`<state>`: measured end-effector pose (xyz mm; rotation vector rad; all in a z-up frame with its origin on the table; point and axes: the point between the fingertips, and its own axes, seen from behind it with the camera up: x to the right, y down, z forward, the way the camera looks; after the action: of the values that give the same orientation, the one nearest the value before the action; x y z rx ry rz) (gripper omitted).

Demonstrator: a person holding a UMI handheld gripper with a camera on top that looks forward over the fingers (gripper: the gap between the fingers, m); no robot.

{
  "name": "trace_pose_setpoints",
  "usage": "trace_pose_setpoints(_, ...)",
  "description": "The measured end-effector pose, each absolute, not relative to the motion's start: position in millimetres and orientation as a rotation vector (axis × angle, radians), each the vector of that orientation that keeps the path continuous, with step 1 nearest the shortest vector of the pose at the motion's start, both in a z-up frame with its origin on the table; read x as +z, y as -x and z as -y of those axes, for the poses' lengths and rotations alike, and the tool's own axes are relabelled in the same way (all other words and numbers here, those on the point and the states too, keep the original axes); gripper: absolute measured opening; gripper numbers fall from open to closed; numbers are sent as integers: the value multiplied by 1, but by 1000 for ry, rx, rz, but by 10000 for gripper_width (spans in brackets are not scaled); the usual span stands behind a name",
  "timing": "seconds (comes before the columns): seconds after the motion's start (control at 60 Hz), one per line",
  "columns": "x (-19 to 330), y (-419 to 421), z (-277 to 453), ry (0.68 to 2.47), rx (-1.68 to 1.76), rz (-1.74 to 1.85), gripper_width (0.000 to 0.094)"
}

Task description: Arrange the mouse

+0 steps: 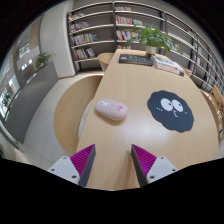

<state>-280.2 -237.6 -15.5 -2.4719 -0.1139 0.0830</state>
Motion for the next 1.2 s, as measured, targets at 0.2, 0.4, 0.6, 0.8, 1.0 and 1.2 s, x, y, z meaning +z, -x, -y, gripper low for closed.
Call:
trace_pose_setpoints(0.2, -18, 279, 173, 2470, 35, 100, 709)
trace_pose_setpoints(0.4, -17, 275, 117, 2472, 17, 65, 709)
trace_pose_setpoints(0.6, -19, 260, 80, 2462, -14, -38, 690)
trace_pose_setpoints(0.8, -18, 254, 73, 2462, -36, -117, 469)
trace_pose_setpoints(1.0, -20, 255, 78, 2503, -13, -98, 332)
trace_pose_setpoints(1.2, 4, 280, 84, 2515, 76, 54, 330)
